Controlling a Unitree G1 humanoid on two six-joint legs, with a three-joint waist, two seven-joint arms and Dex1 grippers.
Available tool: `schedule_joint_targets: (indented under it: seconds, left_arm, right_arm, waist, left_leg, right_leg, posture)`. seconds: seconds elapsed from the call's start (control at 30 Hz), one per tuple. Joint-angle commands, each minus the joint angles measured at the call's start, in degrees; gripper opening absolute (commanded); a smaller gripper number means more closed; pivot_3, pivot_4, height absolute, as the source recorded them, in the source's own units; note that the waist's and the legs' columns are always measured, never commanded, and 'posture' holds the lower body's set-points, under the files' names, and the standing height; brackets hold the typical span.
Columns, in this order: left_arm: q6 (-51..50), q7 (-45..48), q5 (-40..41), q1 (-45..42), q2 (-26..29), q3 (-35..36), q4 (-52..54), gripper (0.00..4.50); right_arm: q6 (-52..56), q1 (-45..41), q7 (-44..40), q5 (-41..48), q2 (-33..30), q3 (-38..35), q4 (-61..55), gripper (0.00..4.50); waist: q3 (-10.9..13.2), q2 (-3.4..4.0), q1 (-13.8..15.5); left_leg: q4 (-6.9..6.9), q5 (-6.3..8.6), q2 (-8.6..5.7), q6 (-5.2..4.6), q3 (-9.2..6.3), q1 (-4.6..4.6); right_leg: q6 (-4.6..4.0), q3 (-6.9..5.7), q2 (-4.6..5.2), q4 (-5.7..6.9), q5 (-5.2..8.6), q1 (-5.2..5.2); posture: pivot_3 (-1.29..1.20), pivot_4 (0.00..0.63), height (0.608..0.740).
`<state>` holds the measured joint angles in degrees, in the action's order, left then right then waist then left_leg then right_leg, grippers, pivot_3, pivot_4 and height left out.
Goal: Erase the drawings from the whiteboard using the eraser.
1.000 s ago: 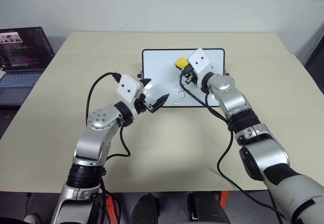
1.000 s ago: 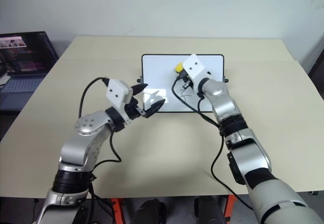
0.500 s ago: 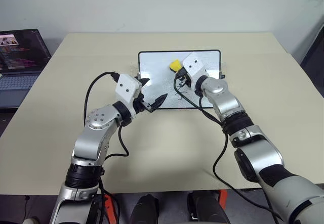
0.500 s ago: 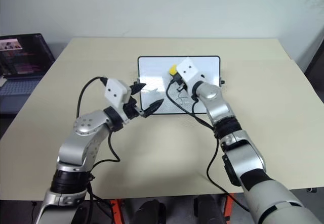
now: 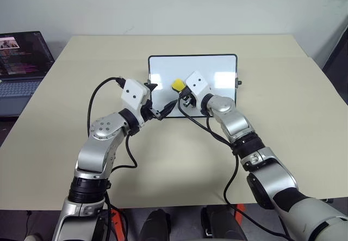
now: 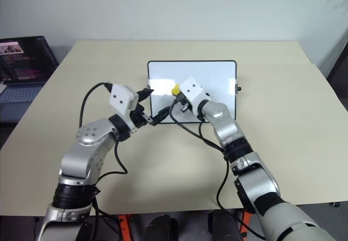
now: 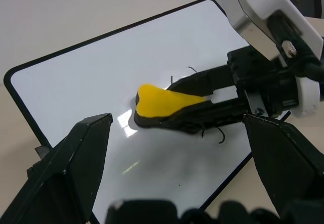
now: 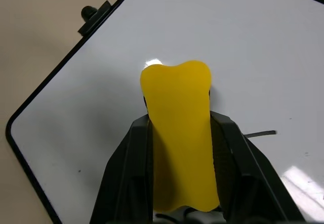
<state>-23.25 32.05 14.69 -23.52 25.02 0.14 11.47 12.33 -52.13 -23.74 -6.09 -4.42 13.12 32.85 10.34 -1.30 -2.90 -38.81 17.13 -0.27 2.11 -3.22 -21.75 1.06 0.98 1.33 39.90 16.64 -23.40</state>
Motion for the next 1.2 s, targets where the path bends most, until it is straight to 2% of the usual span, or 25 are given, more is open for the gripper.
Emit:
schedule_joint_targets:
  seconds: [0.03, 0.6, 1.2]
  left_arm:
    - [0.73, -0.03, 0.23, -0.15, 0.02, 0.37, 2.34, 4.5]
    - [1.47, 0.66, 0.08, -0.8, -0.94, -1.04, 0.82, 4.5]
    - [0.61, 0.83, 0.1, -0.31, -0.3, -0.32, 1.92, 4.5]
  right_arm:
    - [1.45, 0.09, -0.37, -0.34, -1.05, -0.46, -2.55, 1.19]
    - [10.4, -1.23, -1.73, 1.84, -6.37, -4.1, -16.82, 1.19]
    - [6.2, -1.65, 0.31, -0.27, -8.4, -3.59, -5.1, 1.19]
  waist:
    - [0.0, 0.0, 0.04]
    - [0.0, 0.01, 0.74]
    - [0.0, 0.0, 0.89]
  left_leg:
    - [0.0, 0.0, 0.0, 0.0, -0.01, 0.0]
    - [0.06, 0.0, -0.01, 0.0, -0.02, -0.17]
    - [0.04, 0.0, -0.01, 0.0, 0.0, -0.15]
  right_leg:
    - [0.0, 0.0, 0.0, 0.0, 0.0, 0.0]
    - [0.0, -0.01, 0.0, -0.19, 0.0, -0.1]
    - [0.0, -0.02, 0.0, -0.19, 0.0, -0.06]
  posture:
    - [0.0, 0.15, 0.74]
    - [0.0, 0.15, 0.74]
    - [0.0, 0.15, 0.74]
